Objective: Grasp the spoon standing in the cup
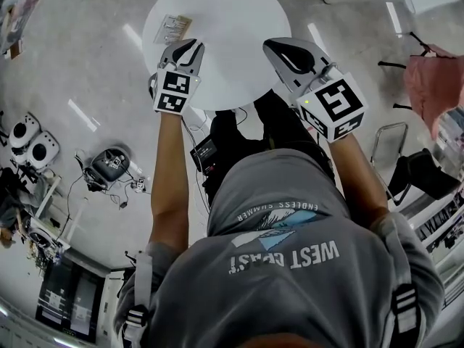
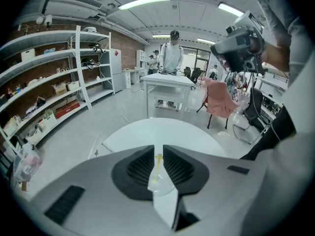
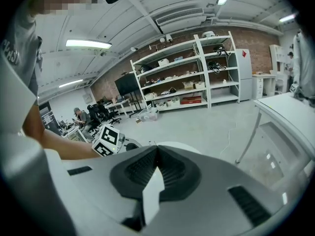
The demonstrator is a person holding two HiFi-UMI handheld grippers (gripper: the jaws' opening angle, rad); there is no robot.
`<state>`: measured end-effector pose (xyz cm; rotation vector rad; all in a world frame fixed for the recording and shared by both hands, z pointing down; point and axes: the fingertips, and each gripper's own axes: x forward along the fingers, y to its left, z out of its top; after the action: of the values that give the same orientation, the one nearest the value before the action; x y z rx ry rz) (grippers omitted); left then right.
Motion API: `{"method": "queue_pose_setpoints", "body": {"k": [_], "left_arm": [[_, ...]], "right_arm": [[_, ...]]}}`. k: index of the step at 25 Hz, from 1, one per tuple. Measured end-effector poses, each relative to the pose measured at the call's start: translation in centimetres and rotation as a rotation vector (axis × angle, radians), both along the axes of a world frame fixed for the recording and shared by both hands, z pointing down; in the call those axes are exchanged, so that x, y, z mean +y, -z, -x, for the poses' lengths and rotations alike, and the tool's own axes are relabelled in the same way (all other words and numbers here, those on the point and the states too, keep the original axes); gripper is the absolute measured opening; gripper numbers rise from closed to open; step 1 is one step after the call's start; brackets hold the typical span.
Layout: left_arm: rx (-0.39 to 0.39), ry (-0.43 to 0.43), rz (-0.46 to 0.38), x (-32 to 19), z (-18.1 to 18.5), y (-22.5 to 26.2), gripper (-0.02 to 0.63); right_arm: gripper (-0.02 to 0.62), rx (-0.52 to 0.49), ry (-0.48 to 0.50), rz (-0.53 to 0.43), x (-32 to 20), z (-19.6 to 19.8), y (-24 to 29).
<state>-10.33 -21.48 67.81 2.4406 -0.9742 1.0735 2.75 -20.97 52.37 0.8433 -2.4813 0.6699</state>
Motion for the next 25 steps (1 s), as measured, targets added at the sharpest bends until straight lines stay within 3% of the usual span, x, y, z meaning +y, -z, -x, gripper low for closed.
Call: {"method": "queue_pose_setpoints", "body": {"k": [11,25], "left_arm": [[-0.006,-0.009,0.007,0.4,-0.4,-0.7,0.023],[0.023,0.002,-0.050,-0.5,0.1,2.4,0.012]], "right_arm": [[0.003,0.000,-0.013,0.015,0.0,-0.1,-0.5],[0.003,-0.008,-0.012,-0.019,-0.5,0.7,0.8]]}}
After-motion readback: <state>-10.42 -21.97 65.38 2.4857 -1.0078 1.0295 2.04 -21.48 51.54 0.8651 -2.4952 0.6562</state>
